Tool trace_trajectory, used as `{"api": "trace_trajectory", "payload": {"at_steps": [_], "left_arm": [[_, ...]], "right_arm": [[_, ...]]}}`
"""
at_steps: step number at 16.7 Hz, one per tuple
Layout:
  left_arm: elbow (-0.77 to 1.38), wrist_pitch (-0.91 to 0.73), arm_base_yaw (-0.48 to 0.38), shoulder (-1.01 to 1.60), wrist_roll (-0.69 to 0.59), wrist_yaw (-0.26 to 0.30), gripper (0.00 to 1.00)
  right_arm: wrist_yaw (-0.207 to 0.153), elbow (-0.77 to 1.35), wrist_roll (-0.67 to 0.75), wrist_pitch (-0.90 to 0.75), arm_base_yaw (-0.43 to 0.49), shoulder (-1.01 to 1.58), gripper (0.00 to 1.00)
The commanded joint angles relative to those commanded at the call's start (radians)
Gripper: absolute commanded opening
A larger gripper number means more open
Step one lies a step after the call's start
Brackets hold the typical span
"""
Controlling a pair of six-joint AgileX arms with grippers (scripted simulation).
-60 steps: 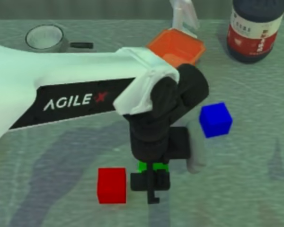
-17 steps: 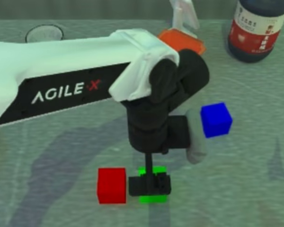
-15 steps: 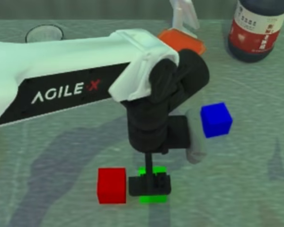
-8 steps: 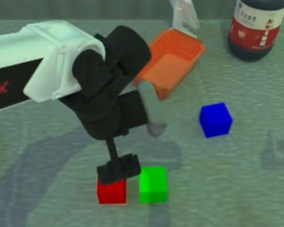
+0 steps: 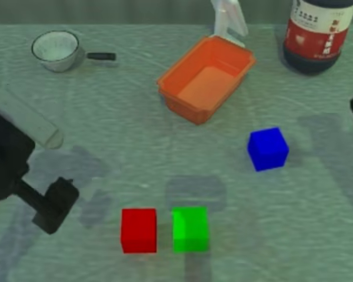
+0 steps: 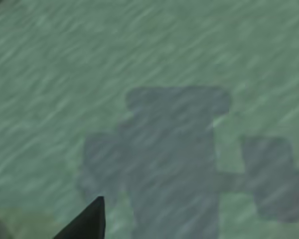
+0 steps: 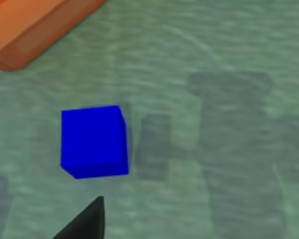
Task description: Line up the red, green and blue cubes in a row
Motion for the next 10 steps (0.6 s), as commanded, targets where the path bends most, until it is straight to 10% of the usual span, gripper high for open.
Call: {"api": "trace_trajectory", "payload": {"at_steps": [10], "left_arm": [[-0.585, 0.471, 0.337, -0.767, -0.291, 0.01, 1.0]], "right_arm": [[-0.002, 0.775, 0.078, -0.502, 0.173, 0.942, 1.0]]}}
